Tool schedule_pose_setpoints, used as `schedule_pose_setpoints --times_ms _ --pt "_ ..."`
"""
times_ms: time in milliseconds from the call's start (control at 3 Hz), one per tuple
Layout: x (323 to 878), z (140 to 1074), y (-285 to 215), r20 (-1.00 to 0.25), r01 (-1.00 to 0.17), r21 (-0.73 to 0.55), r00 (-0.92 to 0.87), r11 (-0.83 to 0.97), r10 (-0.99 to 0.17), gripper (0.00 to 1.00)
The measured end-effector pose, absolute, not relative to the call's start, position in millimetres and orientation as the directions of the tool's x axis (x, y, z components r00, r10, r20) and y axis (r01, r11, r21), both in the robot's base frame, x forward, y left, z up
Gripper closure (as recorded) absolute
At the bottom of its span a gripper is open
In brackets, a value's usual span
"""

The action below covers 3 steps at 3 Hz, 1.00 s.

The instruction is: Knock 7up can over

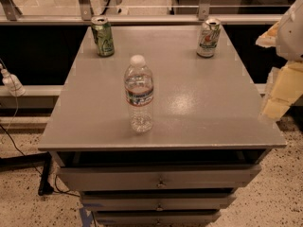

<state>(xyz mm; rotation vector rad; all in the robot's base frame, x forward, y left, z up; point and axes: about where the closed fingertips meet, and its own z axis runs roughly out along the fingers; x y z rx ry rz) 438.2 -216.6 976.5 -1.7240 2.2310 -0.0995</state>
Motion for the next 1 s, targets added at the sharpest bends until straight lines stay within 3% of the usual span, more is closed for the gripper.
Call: schedule_pose_setpoints --times_ms 667,1000 --pt "459 972 -216 -0.26 -0.918 -0.261 -0.23 0.298 -0.938 0.0" --pt "498 958 -219 -0.291 -0.9 -0.287 -0.244 0.328 -0.925 0.0"
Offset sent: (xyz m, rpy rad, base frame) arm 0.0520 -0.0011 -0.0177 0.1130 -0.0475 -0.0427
